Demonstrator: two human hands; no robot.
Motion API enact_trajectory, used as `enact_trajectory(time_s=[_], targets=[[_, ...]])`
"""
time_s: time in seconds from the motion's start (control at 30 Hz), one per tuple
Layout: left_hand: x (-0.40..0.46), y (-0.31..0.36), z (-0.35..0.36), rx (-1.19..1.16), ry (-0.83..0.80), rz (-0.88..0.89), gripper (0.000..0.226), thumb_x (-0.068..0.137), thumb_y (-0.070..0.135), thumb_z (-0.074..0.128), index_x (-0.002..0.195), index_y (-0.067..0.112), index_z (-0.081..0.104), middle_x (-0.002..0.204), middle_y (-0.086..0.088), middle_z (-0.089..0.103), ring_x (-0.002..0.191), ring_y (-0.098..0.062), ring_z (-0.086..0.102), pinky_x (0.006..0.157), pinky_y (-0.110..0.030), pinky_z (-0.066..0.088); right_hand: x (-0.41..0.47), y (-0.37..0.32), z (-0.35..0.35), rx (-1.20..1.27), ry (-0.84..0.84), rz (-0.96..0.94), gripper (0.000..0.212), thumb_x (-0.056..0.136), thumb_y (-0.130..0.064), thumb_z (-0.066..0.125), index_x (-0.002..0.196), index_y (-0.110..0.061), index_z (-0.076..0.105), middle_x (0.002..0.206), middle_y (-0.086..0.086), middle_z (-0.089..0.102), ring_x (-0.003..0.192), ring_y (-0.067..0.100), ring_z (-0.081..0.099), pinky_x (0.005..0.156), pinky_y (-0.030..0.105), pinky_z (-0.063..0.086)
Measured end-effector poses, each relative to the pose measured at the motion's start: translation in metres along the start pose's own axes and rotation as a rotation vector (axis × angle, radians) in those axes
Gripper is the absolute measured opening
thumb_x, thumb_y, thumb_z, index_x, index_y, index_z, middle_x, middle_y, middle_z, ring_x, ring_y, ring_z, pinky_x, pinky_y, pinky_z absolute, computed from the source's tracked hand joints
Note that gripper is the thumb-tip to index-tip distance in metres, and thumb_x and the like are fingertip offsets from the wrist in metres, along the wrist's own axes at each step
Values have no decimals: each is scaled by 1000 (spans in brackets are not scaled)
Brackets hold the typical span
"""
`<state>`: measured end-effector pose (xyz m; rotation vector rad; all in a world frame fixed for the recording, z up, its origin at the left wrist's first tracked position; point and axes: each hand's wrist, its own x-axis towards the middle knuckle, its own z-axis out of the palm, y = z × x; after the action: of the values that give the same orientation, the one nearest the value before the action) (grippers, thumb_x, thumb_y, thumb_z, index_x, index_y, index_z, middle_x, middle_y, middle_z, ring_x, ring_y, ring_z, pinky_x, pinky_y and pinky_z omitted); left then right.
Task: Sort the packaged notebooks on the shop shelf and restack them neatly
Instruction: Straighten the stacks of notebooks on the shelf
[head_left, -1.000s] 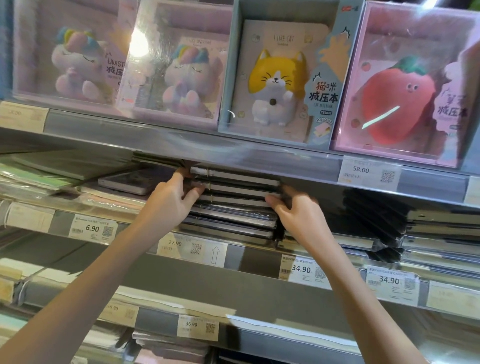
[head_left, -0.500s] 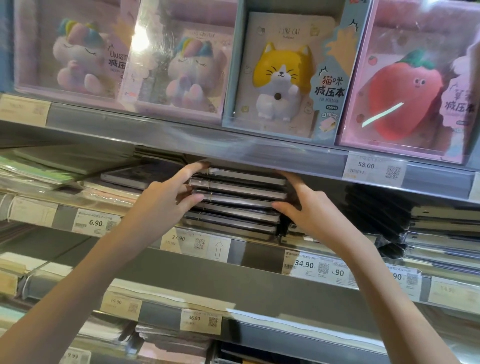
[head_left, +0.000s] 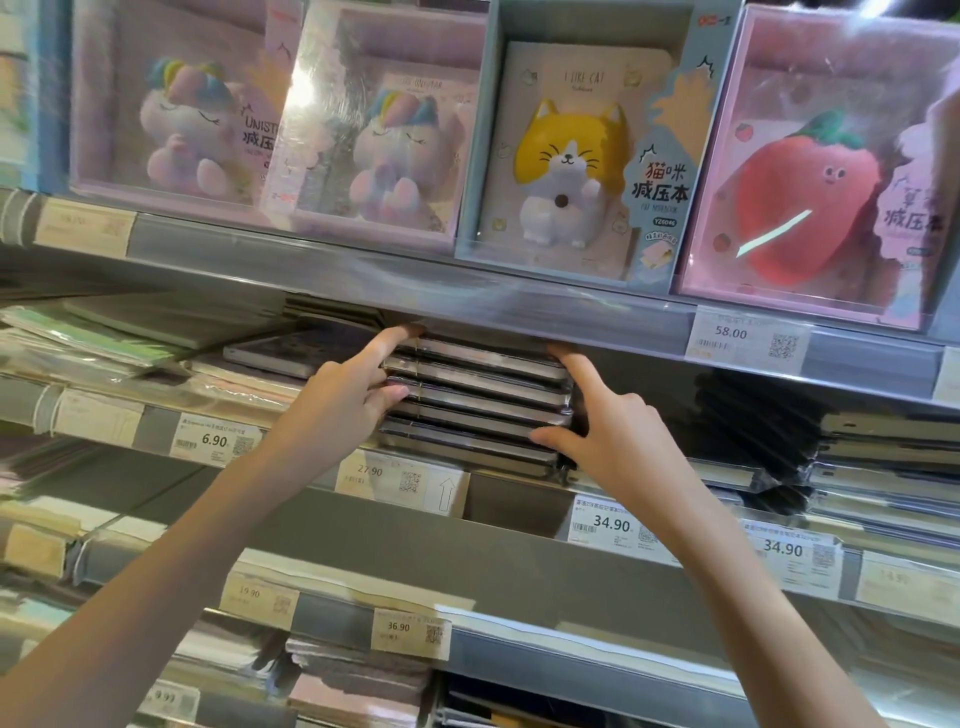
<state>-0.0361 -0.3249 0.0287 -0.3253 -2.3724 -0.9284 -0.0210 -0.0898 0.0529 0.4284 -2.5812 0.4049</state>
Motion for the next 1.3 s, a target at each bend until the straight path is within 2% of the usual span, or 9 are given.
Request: enact_trajectory(time_s=[0.1,0.27,0.4,0.63,0.77,0.87,0.97,1.1,1.3], targets=[[-1,-1,0,-21,-34,-32,73,86,20,64,145,33,22,128,-22,54,120,-28,52,99,-36,40,3,2,5,109,10,18,70,87,-26,64,142,-34,21,67,4,55,64,18,55,58,26,44],[-5,0,5,-1,40,-3,78,82,13,67,145,32,24,128,-21,55,121,-26,52,100,-36,41,3,6,9,229,14,37,69,87,-18,65,139,-39,25,81,7,57,67,16,54,56,18,41],[-5,1,6,18,81,26,76,82,12,67,144,30,27,123,-22,58,118,-27,55,97,-34,43,7,10,9,274,3,39,72,84,-18,67,139,-41,26,93,9,56,82,23,55,72,26,40],[-1,2,4,141,42,37,77,82,17,69,144,28,24,111,-24,63,101,-32,63,89,-40,48,10,15,6,251,6,40,78,81,-24,72,141,-44,26,95,10,55,99,25,55,78,24,38],[2,1,2,223,-6,24,78,83,22,68,143,31,20,91,-22,65,83,-32,65,79,-41,51,9,14,3,180,-39,30,81,83,-33,68,143,-46,16,92,4,56,82,18,53,75,24,41],[3,3,1,300,-67,17,80,85,27,65,145,29,13,78,-16,65,62,-24,62,66,-35,53,9,14,2,118,-76,36,82,83,-42,65,140,-52,7,90,5,57,78,21,55,77,33,48],[1,6,0,414,-103,36,84,86,31,63,147,22,7,51,-1,47,45,-11,46,53,-28,42,8,10,0,14,-139,64,94,79,-43,70,141,-49,0,88,4,48,80,24,51,75,35,43],[1,11,0,519,-124,23,84,89,35,58,148,19,-1,51,3,39,43,-9,40,53,-24,39,8,4,0,-120,-128,42,97,82,-38,68,144,-41,-6,71,-4,44,78,23,49,72,33,38],[0,12,5,520,-113,-6,86,89,32,59,148,18,-2,52,-1,42,50,-21,47,59,-32,47,7,4,3,13,-118,21,95,83,-24,69,146,-34,-1,62,-2,46,65,18,52,71,33,48]])
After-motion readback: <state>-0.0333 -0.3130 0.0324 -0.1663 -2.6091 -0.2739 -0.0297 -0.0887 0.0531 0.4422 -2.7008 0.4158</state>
